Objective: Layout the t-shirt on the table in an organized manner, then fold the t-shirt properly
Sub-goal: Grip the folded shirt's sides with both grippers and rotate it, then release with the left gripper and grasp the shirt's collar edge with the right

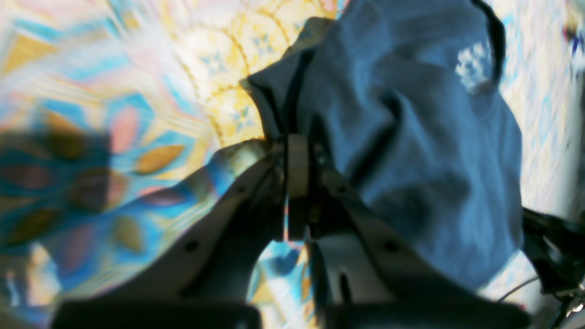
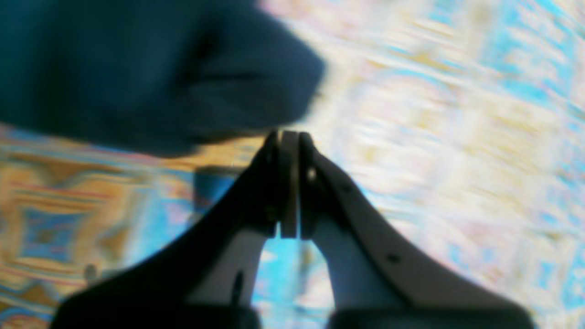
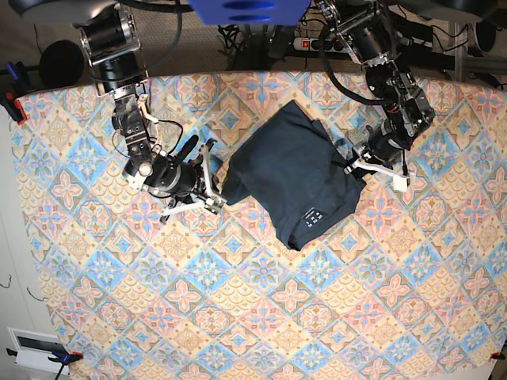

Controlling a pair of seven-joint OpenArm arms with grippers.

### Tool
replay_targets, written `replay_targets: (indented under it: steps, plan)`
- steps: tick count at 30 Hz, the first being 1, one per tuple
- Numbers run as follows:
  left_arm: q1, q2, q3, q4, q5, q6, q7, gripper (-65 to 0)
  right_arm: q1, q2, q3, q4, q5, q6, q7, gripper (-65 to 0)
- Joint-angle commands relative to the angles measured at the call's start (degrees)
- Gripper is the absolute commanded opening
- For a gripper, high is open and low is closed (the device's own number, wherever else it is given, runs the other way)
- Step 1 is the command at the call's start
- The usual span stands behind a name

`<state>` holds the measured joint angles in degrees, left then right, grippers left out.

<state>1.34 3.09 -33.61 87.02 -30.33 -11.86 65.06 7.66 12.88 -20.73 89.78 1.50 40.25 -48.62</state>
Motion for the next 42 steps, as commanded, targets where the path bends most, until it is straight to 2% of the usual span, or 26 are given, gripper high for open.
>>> replay_targets:
  steps: [1, 10, 12, 18, 22, 25, 30, 32, 35, 38, 42]
  plan:
    - [-2.0, -0.4, 0.1, -0.9, -0.9, 0.0, -0.7, -65.0, 1.3, 0.3, 0.8, 0.9, 0.4, -0.2, 1.1, -64.9]
    - [-11.1, 0.3, 0.9, -18.8, -0.9, 0.1, -2.2, -65.0, 1.0, 0.3, 5.6, 1.6, 0.5, -0.2, 1.1, -64.9]
    - [-12.6, 0.3, 5.4, -21.6, -0.9, 0.1, -2.5, -65.0, 0.9, 0.3, 6.6, 1.7, 0.5, -0.2, 1.1, -64.9]
    - [-13.1, 1.2, 20.2, -21.7, -1.3, 0.1, -8.3, -65.0, -2.4, 0.3, 11.5, 4.8, 0.6, -0.2, 1.1, -64.9]
    - [-13.7, 2.3, 23.7, -21.8, -0.9, 0.1, -10.2, -65.0, -4.4, 0.3, 12.2, 9.4, 0.6, -0.2, 1.0, -64.9]
    - [-13.8, 2.2, 23.3, -21.7, -1.5, 0.1, -10.1, -65.0, -6.1, 0.3, 12.2, 12.9, 0.6, -0.2, 1.0, -64.9]
    - [-13.3, -0.6, 17.6, -21.6, -1.7, 0.1, -9.8, -65.0, -9.8, 0.3, 12.1, 18.4, 0.7, -0.2, 1.0, -64.9]
    - [-11.9, -2.3, 15.5, -21.5, -3.1, 0.1, -9.8, -65.0, -11.7, 0.3, 11.9, 19.8, 1.0, -0.2, -0.7, -64.9]
    - [-8.8, -6.0, 14.0, -18.9, -8.1, 0.1, -9.8, -65.0, -14.9, 0.3, 9.5, 21.0, 7.6, -0.2, -2.6, -64.8]
    - [-5.7, -9.3, 13.8, -16.0, -12.8, 0.1, -9.8, -65.0, -14.2, 0.3, 4.9, 21.2, 14.4, -0.2, -3.1, -64.8]
    - [-1.7, -12.7, 14.0, -13.7, -17.9, 0.1, -9.8, -65.0, -13.0, 0.3, -1.2, 21.1, 16.7, -0.2, -3.1, -64.8]
